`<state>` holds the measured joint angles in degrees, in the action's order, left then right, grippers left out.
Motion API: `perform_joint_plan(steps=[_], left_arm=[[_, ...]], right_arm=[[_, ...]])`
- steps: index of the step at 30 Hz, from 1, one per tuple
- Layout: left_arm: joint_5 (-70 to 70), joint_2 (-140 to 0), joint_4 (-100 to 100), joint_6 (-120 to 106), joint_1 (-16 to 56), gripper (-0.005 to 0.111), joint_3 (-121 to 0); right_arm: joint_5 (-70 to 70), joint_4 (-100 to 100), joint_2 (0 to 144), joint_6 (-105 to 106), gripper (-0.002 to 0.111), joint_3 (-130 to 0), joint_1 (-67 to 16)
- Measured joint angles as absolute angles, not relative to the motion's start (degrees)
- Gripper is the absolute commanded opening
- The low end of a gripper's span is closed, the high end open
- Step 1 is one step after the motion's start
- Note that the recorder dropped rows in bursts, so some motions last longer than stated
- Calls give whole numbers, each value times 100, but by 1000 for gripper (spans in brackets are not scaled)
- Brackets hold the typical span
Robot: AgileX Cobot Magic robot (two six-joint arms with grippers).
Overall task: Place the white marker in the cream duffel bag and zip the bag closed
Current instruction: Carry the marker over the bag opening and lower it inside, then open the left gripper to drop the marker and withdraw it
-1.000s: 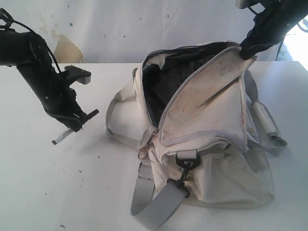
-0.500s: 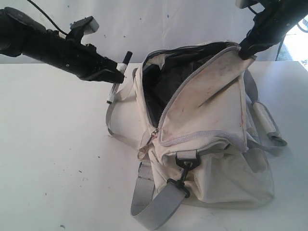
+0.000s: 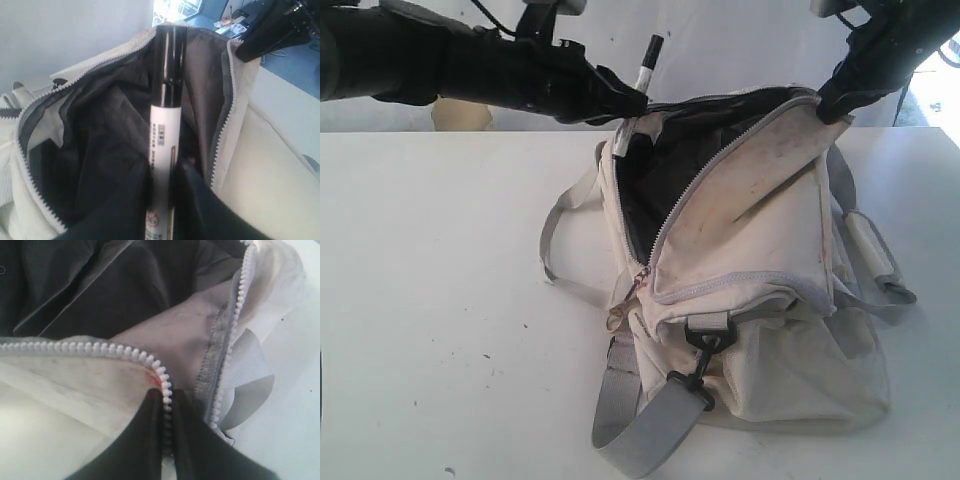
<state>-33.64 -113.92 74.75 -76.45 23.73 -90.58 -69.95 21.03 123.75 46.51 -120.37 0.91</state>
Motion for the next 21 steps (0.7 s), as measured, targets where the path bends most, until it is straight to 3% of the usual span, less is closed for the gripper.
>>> perform_joint_plan(steps=[6,16,18,21], left_arm=[[-2641,-11591,7984,-8117,2687,0,-9058],[-2565,-12028,8926,-9342,2747,0,-9058],[-2565,-12054,9106,-9605,2747,5,-9058],[-2565,-12081,9240,-9861,2747,24,-9058]], right_arm=[[-6995,2103,12375,4651,0,-12037,91],[-6995,2138,12375,4651,0,-12037,100],[-6995,2147,12375,4651,0,-12037,100],[-6995,2150,12375,4651,0,-12037,100]])
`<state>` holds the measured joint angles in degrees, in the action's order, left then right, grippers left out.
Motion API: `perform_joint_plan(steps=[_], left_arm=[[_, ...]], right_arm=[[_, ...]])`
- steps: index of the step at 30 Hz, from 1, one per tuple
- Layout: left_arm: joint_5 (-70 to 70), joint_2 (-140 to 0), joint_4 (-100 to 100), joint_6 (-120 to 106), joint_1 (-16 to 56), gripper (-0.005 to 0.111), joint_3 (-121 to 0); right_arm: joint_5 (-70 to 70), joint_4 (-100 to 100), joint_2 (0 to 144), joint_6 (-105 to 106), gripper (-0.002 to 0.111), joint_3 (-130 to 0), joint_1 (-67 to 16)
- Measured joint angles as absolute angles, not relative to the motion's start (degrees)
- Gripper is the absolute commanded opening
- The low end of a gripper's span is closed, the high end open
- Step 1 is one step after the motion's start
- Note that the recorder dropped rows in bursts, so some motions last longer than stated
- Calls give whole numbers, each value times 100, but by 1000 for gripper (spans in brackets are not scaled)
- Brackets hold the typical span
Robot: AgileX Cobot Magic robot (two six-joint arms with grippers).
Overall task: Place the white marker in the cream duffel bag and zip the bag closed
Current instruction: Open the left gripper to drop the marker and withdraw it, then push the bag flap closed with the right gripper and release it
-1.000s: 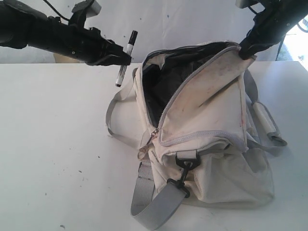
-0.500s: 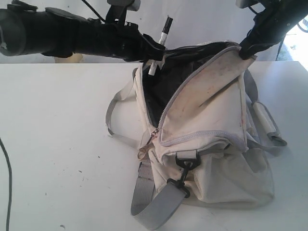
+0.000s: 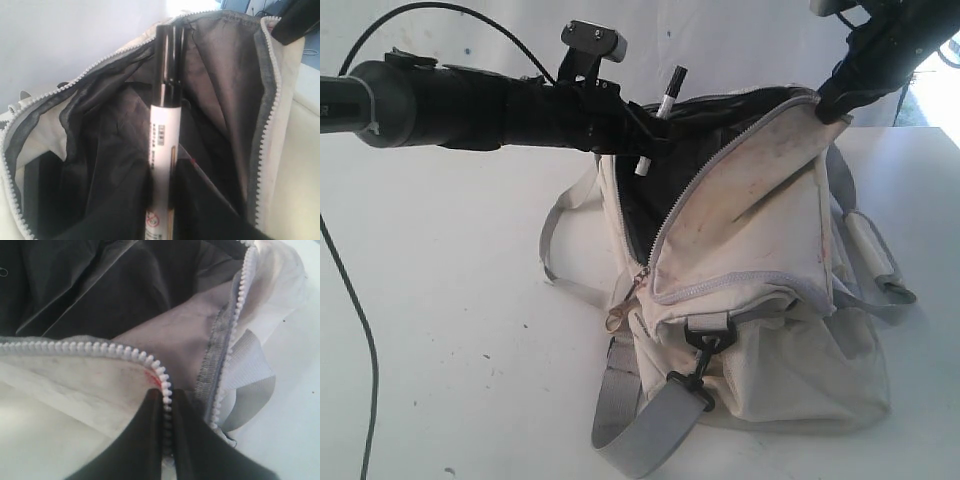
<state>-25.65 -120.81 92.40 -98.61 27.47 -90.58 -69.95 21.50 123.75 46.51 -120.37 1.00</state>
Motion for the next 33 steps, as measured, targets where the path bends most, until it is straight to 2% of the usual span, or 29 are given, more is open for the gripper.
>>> perform_joint_plan(steps=[4,6,8,21,28,33], left_arm=[[-2604,-12090,9378,-9964,2747,59,-9058],[-2604,-12090,9435,-9988,2747,69,-9058],[-2604,-12090,9492,-10001,2747,74,-9058],[-2613,-11988,9343,-9334,2736,74,-9058],[-2624,-11455,7761,-7643,2466,74,-9058],[-2841,-11193,6168,-6160,2159,69,-9058]], right_arm=[[-6995,2150,12375,4651,0,-12037,100],[-6995,2161,12375,4651,0,-12037,100],[-6995,2161,12375,4651,0,-12037,100],[-6995,2221,12375,4651,0,-12037,100],[-6995,3136,12375,4651,0,-12037,100],[-6652,4092,12375,4651,0,-12037,100]])
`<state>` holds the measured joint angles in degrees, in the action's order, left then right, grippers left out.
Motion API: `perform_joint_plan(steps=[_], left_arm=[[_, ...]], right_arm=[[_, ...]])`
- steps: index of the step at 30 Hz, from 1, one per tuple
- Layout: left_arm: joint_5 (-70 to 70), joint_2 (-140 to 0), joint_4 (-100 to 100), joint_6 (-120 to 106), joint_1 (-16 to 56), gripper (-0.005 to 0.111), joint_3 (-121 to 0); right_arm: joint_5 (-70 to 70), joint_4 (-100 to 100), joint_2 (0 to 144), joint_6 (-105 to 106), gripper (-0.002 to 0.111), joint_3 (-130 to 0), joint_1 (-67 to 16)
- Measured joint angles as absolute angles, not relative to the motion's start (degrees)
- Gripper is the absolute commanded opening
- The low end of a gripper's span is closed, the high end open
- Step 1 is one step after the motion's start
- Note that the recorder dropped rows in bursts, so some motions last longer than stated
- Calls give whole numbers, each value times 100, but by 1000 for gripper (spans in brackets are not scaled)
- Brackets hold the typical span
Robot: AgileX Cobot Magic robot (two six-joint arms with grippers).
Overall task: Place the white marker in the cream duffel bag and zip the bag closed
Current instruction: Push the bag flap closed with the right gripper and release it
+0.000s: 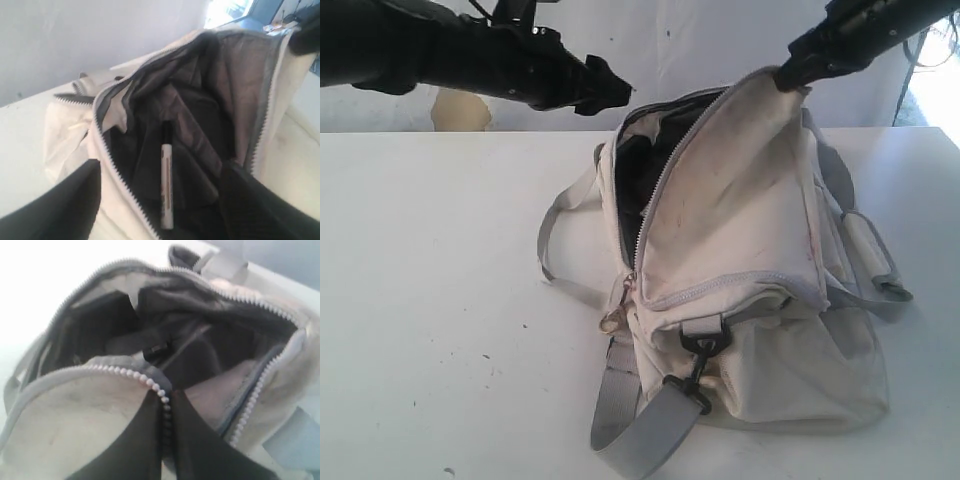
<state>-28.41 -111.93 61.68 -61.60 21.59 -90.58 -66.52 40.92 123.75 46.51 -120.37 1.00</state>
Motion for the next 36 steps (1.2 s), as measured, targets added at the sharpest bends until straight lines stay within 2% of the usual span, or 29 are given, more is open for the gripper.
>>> perform_joint_plan(steps=[9,12,14,16,17,19,20,24,30,36], left_arm=[[-3683,-11163,5039,-4788,1571,67,-9058],[-3963,-11163,4950,-4682,1404,67,-9058],[-4146,-11163,4892,-4658,1335,67,-9058],[-4297,-11163,4793,-4644,1302,67,-9058],[-4383,-11163,4718,-4644,1293,67,-9058],[-4628,-11163,4457,-4572,1289,67,-9058],[-4790,-11163,4209,-4440,1289,67,-9058],[-5254,-11163,3527,-3993,1289,67,-9058],[-5890,-11154,3251,-3820,1289,67,-9058],[-6065,-11154,3273,-3705,1289,67,-9058]], right_arm=[[-5798,4968,12412,4651,0,-12037,-131],[-5544,5065,12562,4651,8,-12037,-312],[-5420,5159,12692,4651,19,-12037,-432],[-5323,5259,12814,4651,36,-12037,-529],[-5281,5311,12869,4651,57,-12037,-570],[-5197,5365,12988,4612,82,-12037,-658],[-5173,5365,12999,4502,86,-12037,-687],[-5288,5406,12958,3841,86,-12037,-696],[-5704,4633,12442,2525,80,-12037,-696],[-6666,3140,12161,1803,47,-12037,-696]])
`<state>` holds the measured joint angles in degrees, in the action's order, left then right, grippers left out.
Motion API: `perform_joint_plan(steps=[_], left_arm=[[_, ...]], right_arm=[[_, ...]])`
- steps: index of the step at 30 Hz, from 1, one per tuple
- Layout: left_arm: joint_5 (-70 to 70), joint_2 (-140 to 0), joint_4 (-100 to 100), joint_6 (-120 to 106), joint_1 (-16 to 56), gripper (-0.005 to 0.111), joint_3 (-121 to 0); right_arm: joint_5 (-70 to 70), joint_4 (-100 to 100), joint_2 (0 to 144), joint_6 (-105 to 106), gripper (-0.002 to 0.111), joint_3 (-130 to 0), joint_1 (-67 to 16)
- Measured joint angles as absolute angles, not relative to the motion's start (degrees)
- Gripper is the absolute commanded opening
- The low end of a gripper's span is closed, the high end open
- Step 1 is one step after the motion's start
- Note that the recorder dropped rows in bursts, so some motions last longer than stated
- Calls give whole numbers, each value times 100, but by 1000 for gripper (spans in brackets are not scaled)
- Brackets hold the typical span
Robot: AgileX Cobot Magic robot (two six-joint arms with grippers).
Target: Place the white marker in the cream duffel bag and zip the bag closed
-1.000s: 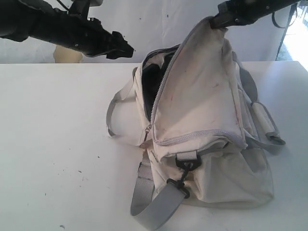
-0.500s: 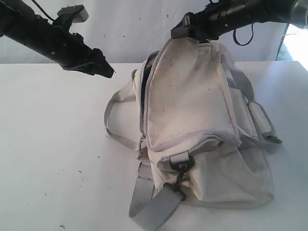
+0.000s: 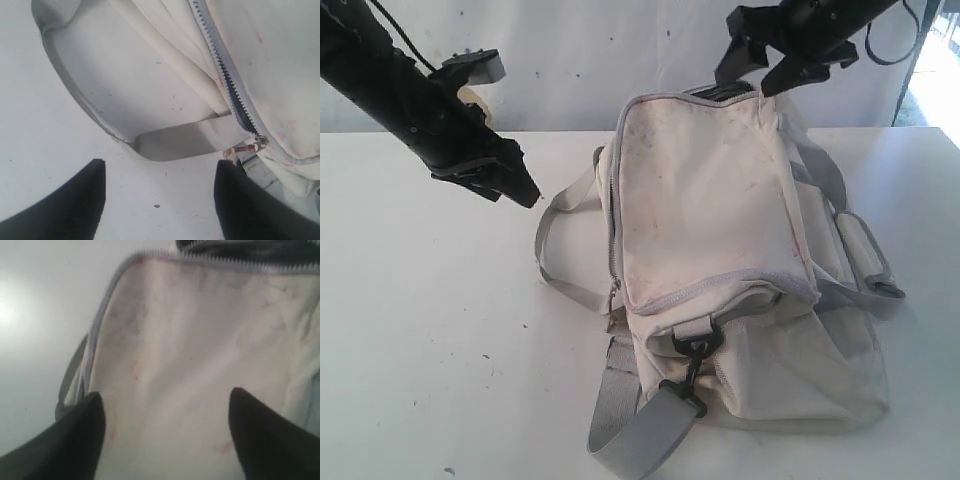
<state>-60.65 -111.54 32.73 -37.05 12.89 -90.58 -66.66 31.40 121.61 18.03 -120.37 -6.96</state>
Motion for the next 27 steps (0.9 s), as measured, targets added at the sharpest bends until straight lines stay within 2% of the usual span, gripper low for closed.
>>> perform_joint_plan(steps=[4,6,20,27], left_arm=[[-6225,-11154,3310,-3744,1289,67,-9058],[-6301,-11154,3309,-3744,1289,67,-9058],[-6393,-11154,3312,-3753,1289,67,-9058],[-6406,-11154,3312,-3860,1289,52,-9058]], right_arm=[[-6927,2674,12112,1588,15,-12020,-696],[-6949,2471,12049,1374,6,-11902,-696],[-6806,2201,10948,1700,6,-9904,-696],[-6123,2189,9986,2038,6,-8640,-696]])
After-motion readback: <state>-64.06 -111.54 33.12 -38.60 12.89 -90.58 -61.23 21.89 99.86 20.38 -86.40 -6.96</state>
